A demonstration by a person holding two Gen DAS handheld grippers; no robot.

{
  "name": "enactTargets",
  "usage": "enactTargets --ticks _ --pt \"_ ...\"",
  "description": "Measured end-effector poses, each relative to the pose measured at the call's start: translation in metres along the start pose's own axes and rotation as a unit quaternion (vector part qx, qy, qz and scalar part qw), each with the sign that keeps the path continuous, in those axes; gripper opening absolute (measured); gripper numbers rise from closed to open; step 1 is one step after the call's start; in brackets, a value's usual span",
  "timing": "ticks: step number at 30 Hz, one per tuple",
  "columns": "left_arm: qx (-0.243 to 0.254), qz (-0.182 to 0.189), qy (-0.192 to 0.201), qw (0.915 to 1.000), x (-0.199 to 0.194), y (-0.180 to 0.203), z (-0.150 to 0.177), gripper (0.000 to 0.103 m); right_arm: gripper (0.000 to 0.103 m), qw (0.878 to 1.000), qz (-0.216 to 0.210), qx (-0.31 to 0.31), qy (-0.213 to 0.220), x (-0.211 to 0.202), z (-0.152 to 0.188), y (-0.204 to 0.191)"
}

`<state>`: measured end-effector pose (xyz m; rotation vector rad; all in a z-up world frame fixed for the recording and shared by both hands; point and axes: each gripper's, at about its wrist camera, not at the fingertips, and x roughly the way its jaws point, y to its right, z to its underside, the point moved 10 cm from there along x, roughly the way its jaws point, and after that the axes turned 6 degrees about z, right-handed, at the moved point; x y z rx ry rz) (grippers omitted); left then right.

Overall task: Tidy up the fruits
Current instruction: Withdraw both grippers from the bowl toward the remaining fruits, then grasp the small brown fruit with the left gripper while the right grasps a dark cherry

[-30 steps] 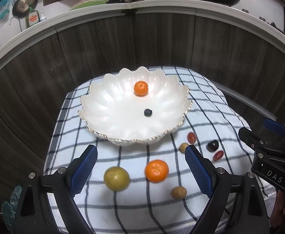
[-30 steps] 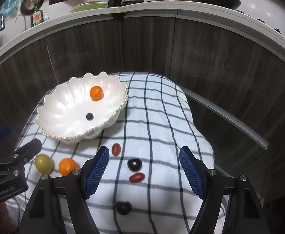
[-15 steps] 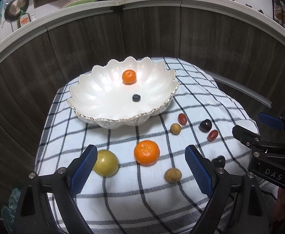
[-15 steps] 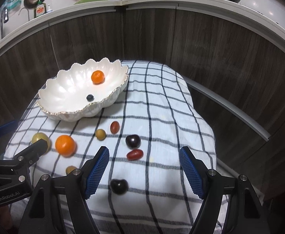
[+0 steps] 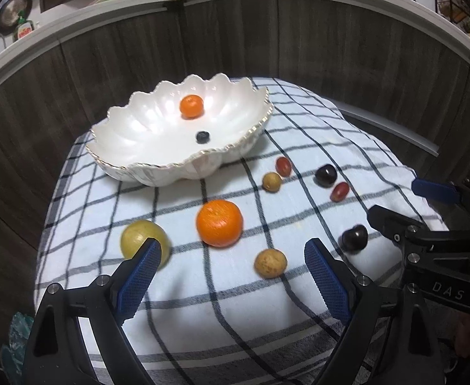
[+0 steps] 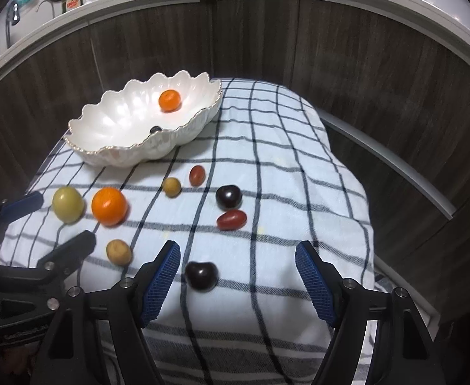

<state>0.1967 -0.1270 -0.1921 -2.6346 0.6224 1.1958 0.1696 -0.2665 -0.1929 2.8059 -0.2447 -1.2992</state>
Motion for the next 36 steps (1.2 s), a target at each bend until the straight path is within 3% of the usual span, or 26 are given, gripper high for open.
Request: enactTargets --ticks 14,23,30,34,36 --pt "0.034 0.018 -0.011 0.9992 0.022 0.016 0.018 0.081 0.074 1.0 -0.021 -0.013 -0.018 0.011 0.011 -0.013" --pt "0.038 0.027 -0.018 0.9987 0.038 0.021 0.024 0.07 0.063 0.998 -0.033 -0.018 -0.049 0.025 0.02 -0.02" --pt "0.041 0.038 -0.03 0.998 0.048 0.024 0.029 0.054 0.058 0.997 -0.04 -0.018 -0.066 0.035 0.025 -0.025" --pt "0.043 0.043 -0.027 0.9978 0.049 0.025 0.028 0.051 0.055 0.996 -0.048 -0.016 -0.073 0.039 0.027 -0.028" --pt "0.044 0.05 -0.027 0.9974 0.049 0.027 0.028 0.044 0.043 0.996 -0.051 -0.015 -0.074 0.04 0.027 -0.029"
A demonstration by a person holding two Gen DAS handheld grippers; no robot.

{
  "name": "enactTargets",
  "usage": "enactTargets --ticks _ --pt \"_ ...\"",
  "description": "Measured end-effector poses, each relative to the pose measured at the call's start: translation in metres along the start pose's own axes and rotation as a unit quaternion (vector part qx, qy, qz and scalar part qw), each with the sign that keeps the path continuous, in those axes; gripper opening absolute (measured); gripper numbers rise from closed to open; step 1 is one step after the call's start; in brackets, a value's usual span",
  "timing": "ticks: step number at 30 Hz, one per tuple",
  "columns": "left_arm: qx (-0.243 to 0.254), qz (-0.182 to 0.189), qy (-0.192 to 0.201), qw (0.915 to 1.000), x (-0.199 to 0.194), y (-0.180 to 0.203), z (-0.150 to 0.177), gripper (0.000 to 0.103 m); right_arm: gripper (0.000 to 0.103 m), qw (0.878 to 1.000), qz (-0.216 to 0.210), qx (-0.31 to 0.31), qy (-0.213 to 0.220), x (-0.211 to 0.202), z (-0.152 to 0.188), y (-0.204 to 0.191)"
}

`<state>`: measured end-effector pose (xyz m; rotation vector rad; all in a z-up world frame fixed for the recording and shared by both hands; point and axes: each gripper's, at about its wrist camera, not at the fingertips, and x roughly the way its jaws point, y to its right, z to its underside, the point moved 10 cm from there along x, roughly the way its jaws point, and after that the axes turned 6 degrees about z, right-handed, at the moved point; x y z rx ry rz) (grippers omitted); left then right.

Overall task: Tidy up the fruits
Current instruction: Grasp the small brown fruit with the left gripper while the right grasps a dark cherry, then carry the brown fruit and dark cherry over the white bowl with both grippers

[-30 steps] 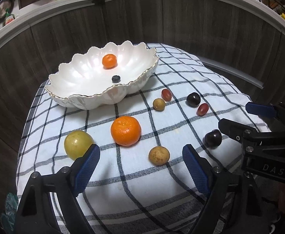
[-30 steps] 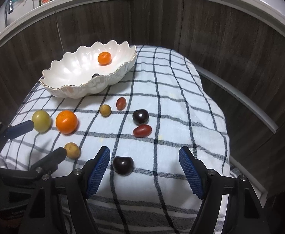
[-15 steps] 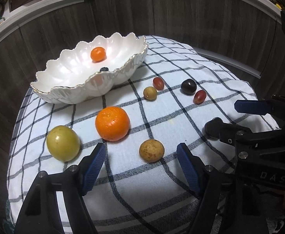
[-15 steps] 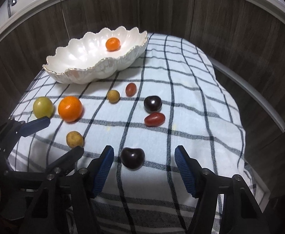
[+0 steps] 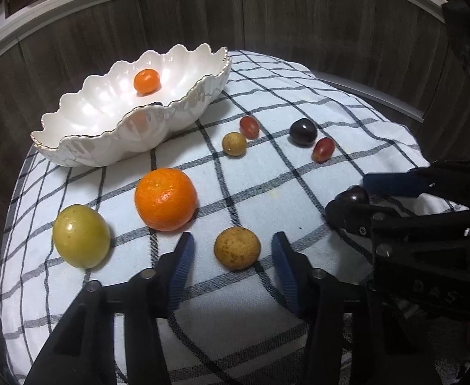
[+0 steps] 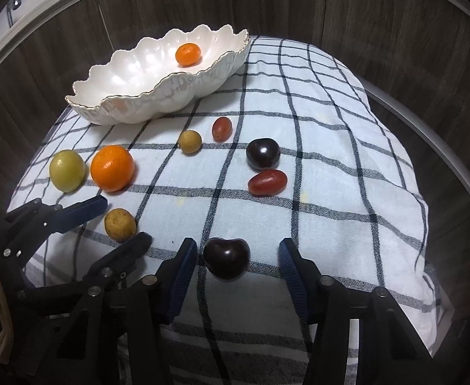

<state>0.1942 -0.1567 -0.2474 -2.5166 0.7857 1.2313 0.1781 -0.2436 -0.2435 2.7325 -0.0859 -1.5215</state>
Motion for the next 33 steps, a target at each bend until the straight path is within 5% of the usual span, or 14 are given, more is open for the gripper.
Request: enactTargets --ticks 3,33 --pt "0.0 0.007 0.001 1.0 0.0 0.003 -0.001 0.029 0.033 1.0 -0.012 0.001 -0.006 0.002 0.002 -0.002" --pt "-0.023 -0.012 0.025 0.9994 -0.038 -0.013 -0.025 0.028 0.029 0.999 -0.013 -0.003 0.032 -0.026 -0.016 -0.003"
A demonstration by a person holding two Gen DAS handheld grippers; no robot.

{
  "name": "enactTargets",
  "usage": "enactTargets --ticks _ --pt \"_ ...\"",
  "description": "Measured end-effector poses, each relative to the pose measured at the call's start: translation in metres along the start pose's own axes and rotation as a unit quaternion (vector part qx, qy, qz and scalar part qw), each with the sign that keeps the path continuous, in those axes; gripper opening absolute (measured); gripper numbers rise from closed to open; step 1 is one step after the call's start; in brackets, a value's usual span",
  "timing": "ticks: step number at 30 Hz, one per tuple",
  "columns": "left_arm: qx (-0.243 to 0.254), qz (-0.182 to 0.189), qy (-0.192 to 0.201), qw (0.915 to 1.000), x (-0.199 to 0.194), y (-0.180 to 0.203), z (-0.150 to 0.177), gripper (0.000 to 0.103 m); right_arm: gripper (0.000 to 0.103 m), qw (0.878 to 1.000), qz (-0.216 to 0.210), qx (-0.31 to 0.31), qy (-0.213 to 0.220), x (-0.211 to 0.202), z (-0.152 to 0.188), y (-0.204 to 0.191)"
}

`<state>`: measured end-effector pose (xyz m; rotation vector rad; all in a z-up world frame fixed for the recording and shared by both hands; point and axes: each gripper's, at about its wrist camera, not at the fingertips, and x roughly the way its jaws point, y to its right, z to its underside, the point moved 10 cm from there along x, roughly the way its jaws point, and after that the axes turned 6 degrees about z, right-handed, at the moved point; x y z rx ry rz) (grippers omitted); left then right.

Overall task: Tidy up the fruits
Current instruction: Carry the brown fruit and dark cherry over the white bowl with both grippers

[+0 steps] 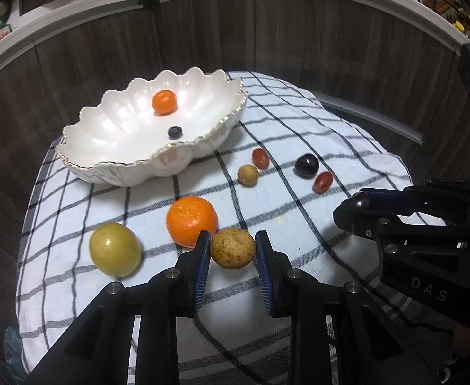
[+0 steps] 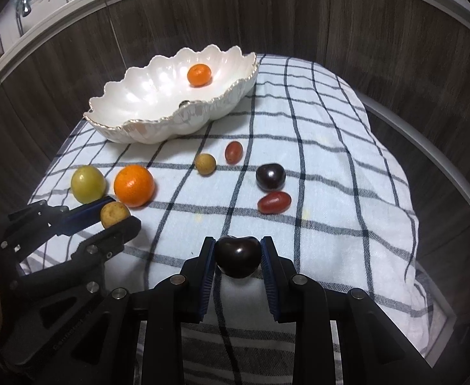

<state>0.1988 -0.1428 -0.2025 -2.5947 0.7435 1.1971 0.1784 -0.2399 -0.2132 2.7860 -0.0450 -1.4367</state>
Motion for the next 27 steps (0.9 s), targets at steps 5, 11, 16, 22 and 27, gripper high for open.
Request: enactTargets --ticks 5,11,16,22,27 --pt "-0.009 -0.006 0.009 0.9999 -0.009 -0.007 -0.01 0.028 0.029 1.0 -0.001 0.0 0.01 -0.008 -0.011 -0.001" --pt "-0.03 -0.015 0.018 0.9993 -0.018 -0.024 -0.022 0.028 0.029 1.0 -0.005 0.001 0.022 -0.014 -0.029 -0.007" --pt "-0.041 -0.029 0.029 0.9983 -0.023 -0.043 -0.035 0.028 0.029 0.999 -0.011 -0.003 0.037 -0.017 -0.049 -0.016" --pt "-0.056 -0.046 0.04 0.9966 -0.028 -0.067 -0.052 0.028 0.029 0.998 -0.014 -0.011 0.059 -0.02 -0.077 -0.028" --pt "-0.073 -0.056 0.043 0.9948 -0.028 -0.089 -0.065 0.028 0.029 0.997 -0.014 -0.013 0.073 -0.018 -0.102 -0.034"
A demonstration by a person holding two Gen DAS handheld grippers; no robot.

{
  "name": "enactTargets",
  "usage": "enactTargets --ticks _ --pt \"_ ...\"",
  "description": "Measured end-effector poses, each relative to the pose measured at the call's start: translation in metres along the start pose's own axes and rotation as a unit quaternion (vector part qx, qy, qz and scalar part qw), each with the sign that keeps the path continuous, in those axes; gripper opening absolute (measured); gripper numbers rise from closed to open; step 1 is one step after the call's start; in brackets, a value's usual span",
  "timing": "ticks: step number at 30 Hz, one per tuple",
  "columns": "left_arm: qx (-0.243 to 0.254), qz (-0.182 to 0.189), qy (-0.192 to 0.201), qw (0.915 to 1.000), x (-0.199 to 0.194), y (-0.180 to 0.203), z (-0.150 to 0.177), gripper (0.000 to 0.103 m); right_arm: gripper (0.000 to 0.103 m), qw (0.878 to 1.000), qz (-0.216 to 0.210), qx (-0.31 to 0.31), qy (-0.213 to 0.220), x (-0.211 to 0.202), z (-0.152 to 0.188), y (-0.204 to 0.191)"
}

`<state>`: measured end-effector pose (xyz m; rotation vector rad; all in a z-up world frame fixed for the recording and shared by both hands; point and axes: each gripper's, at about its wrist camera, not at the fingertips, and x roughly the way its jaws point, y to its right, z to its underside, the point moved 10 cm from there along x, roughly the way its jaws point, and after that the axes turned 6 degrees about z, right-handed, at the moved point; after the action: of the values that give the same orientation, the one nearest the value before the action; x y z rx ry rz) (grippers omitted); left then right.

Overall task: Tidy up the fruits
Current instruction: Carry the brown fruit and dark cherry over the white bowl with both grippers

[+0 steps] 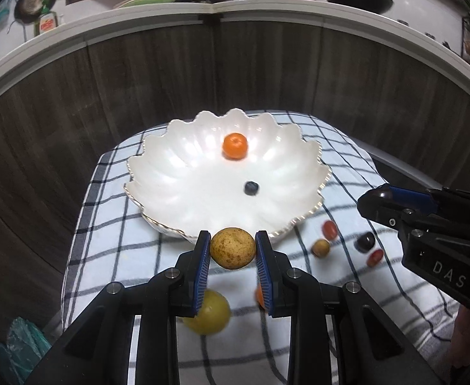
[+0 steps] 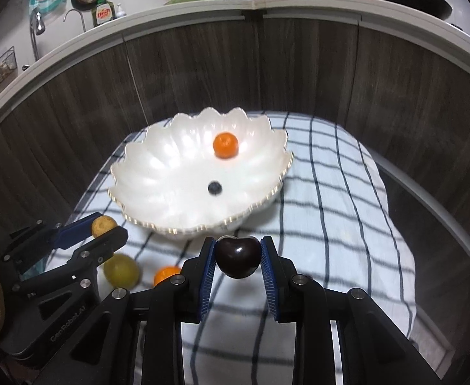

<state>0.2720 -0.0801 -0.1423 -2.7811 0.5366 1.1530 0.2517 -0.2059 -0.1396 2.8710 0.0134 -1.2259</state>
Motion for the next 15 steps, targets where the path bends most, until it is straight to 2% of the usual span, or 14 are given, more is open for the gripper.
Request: enactTargets --ticks 8,15 --pt "-0.019 -0.016 0.004 0.9997 0.009 -0.028 -0.023 0.028 0.029 1.0 0.003 0.0 0.01 0.015 -0.033 -0.008" --pt "-0.026 -0.025 0.002 0.9994 0.023 -0.044 -0.041 0.028 0.029 1.0 0.004 0.011 -0.006 0.038 -0.047 -0.01"
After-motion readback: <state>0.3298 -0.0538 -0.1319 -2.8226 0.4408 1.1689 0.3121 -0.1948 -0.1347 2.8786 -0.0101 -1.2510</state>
